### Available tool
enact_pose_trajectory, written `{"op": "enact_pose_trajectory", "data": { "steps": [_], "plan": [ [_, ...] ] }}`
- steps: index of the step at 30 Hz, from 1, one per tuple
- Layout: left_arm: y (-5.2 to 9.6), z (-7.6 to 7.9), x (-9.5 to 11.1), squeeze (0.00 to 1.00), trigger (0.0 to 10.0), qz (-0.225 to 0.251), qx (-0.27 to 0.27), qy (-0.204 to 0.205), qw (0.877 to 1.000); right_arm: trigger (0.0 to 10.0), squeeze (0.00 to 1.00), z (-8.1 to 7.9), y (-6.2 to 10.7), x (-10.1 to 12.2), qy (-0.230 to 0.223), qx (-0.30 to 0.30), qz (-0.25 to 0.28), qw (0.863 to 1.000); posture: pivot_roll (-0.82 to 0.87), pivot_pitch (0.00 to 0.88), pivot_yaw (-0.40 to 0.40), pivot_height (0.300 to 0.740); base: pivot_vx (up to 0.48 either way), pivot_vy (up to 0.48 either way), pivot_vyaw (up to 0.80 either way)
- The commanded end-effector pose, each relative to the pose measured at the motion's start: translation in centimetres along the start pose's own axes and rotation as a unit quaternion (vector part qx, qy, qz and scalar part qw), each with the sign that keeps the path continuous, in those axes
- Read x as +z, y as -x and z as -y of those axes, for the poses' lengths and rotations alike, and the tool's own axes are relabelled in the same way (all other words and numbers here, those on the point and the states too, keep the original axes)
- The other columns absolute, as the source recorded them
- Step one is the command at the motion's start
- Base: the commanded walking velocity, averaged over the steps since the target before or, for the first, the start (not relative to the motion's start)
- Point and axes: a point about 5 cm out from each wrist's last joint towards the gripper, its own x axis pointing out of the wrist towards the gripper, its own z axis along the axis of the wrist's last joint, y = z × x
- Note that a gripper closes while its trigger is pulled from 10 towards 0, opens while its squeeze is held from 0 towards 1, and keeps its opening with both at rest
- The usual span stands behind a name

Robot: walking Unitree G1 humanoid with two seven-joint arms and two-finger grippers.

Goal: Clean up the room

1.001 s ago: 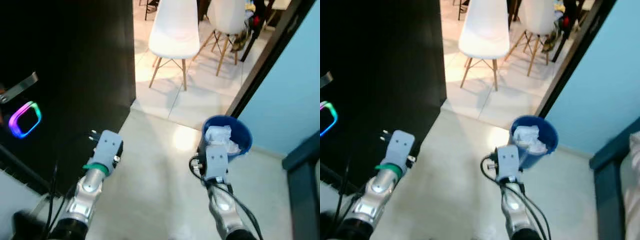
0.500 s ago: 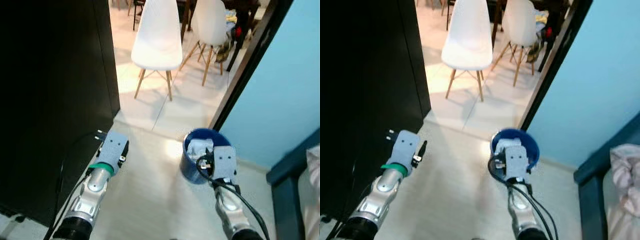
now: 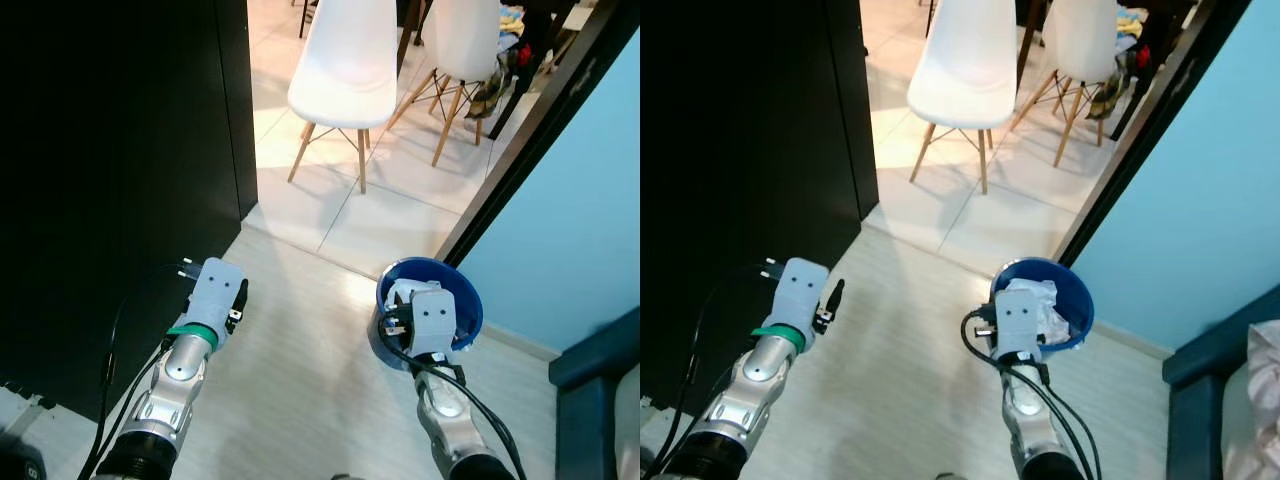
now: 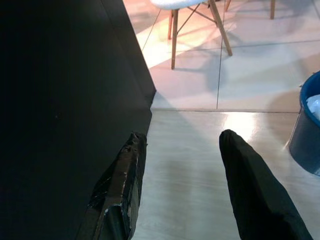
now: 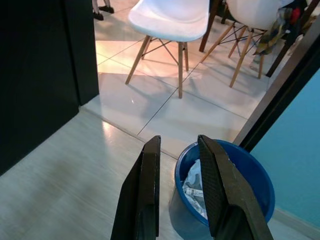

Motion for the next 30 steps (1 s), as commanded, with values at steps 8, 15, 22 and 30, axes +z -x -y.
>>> {"op": "enact_pose_trajectory", "data": {
  "steps": [8,15,22,30],
  "plan": [
    [0.3,0.4,-1.0,0.00,10.0,-0.030,-0.001,0.004,1.000,10.0,0.00,0.0,0.6,-0.8,0.000,0.001,-0.016,1.000,-0.07,0.026,0.020,0.740,0.000,0.000,0.00],
    [0.4,1.4,-1.4,0.00,10.0,-0.040,-0.028,0.019,0.999,10.0,0.00,0.0,0.6,-0.9,0.001,-0.001,-0.018,1.000,-0.08,0.026,0.021,0.740,0.000,0.000,0.00],
    [0.3,1.3,-1.1,0.00,10.0,-0.034,-0.016,0.048,0.998,10.0,0.00,0.0,0.6,-0.9,0.002,-0.001,-0.018,1.000,-0.08,0.022,0.019,0.740,0.000,0.000,0.00],
    [0.3,1.5,-0.9,0.00,10.0,-0.031,-0.015,0.060,0.998,10.0,0.00,0.2,0.5,-0.9,0.004,0.001,-0.020,1.000,-0.08,0.017,0.014,0.740,0.000,0.000,0.00]
  ]
}}
